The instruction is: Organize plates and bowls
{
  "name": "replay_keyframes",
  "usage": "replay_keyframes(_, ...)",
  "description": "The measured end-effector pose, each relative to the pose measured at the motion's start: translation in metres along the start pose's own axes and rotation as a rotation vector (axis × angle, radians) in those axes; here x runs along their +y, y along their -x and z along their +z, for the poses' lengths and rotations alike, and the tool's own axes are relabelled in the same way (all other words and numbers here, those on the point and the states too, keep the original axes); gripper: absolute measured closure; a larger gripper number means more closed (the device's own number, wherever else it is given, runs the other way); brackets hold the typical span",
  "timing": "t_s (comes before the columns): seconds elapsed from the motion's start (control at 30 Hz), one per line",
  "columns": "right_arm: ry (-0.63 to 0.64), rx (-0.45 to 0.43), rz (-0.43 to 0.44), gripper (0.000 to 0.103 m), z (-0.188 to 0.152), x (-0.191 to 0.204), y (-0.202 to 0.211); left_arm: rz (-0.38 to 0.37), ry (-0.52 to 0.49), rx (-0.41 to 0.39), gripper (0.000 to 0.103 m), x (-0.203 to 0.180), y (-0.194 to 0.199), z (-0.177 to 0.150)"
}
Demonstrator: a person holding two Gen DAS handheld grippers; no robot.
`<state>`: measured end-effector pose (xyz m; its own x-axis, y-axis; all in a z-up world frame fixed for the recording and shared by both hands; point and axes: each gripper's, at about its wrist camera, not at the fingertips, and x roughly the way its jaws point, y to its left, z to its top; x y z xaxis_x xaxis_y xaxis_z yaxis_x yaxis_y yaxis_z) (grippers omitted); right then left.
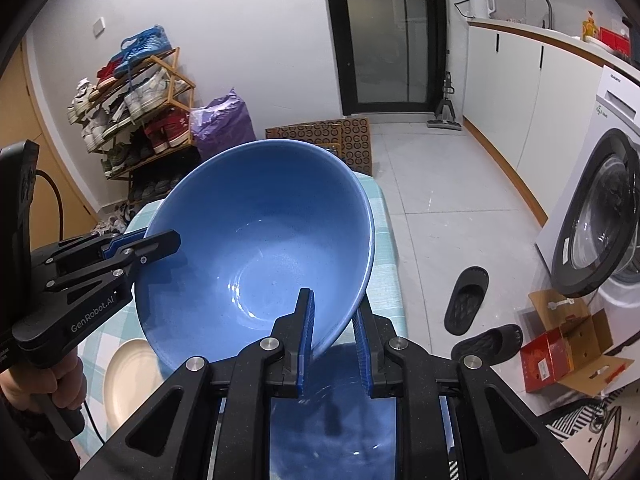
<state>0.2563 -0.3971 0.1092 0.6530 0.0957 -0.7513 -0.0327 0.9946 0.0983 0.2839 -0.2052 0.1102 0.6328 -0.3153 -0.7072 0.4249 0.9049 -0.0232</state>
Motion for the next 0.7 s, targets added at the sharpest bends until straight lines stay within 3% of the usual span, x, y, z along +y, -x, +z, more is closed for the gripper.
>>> replay_keyframes(0.7, 0.064, 0.005, 0.049, 0.084, -0.021, 0.042, 0.01, 0.044, 0.026, -0.002, 0.092, 0.022, 0.028, -0.032)
